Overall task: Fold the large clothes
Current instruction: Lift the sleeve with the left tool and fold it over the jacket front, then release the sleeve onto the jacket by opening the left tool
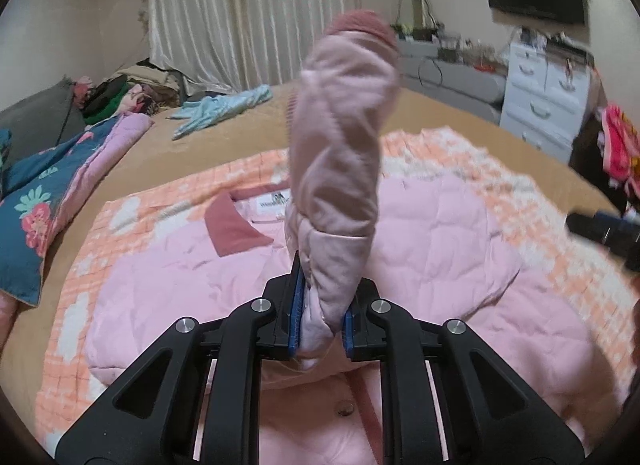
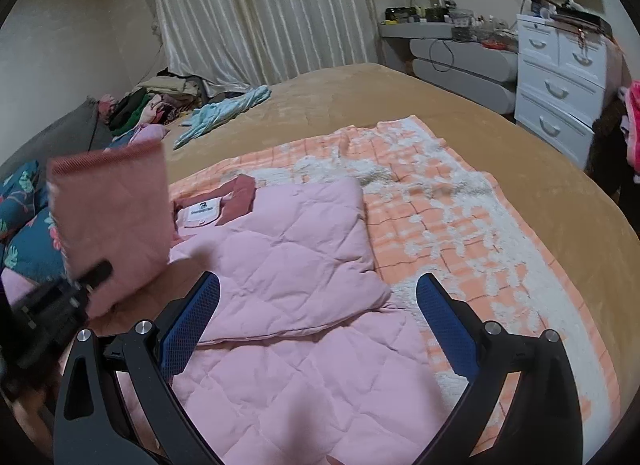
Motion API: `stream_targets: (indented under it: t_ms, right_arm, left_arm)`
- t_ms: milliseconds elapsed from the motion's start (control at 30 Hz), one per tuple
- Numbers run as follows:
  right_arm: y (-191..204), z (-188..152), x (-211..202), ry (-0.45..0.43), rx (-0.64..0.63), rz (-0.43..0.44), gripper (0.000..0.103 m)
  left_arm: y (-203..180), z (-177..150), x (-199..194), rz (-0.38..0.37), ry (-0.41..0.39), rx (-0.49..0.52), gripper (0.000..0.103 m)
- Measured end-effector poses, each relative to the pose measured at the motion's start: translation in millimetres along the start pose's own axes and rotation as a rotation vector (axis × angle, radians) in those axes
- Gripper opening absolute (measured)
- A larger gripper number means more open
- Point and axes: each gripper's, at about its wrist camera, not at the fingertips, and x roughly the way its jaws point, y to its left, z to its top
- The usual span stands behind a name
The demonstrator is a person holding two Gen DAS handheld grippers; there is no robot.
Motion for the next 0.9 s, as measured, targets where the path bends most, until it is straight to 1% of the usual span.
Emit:
stream_targets:
  t_ms: [100, 167, 233, 333, 400, 433, 467, 500, 600, 633, 700, 767, 867, 900]
  right_arm:
    - [-5, 2, -1, -0.005, 0.015, -0.003, 0.098]
    - [-9, 2, 1, -0.003, 0.025, -0.005, 0.098]
    - [-10, 2, 2, 0.003, 0.034, 0.000, 0.098]
    - [-12, 1, 6, 0.017, 0.045, 0.013, 0.098]
    - [-11, 0, 8, 0.023, 0.044, 0.018, 0.098]
    - [-11, 0, 9, 0.026, 0.044, 0.021, 0.098]
    - [-10, -1, 10, 0.030, 0.043, 0.022, 0.098]
    - [-9, -1, 11, 0.032, 0.040, 0.021, 0.098]
    - [-7, -3, 14, 0.043, 0.028, 0.015, 0.098]
    - [-6, -4, 15, 0.047, 0.023, 0.015, 0.098]
    - [-2, -6, 19, 0.058, 0.015, 0.020, 0.098]
    - [2, -8, 23, 0.071, 0.010, 0.038, 0.098]
    - [11, -13, 32, 0.106, 0.016, 0.077, 0.098]
    - [13, -15, 34, 0.115, 0.018, 0.089, 0.098]
  left_arm:
    - [-15, -9, 10, 0.011, 0.022, 0.053, 0.009]
    - [-23, -14, 16, 0.015, 0.041, 0.086, 0.012]
    - [-33, -21, 24, 0.017, 0.077, 0.134, 0.014]
    - [-45, -32, 30, 0.023, 0.102, 0.205, 0.021]
    - [-52, -40, 33, 0.024, 0.124, 0.245, 0.029]
    - [-54, -43, 34, 0.014, 0.144, 0.259, 0.042]
    - [-56, -45, 34, -0.001, 0.156, 0.264, 0.062]
    - [-57, -47, 31, -0.024, 0.167, 0.271, 0.068]
    - [-63, -52, 23, -0.029, 0.187, 0.316, 0.070]
    - [-61, -54, 19, -0.045, 0.191, 0.313, 0.076]
    - [-52, -54, 10, -0.084, 0.200, 0.292, 0.079]
    - [-40, -53, 2, -0.103, 0.199, 0.264, 0.084]
    - [-7, -44, -9, -0.110, 0.193, 0.182, 0.089]
    - [10, -40, -12, -0.107, 0.192, 0.143, 0.090]
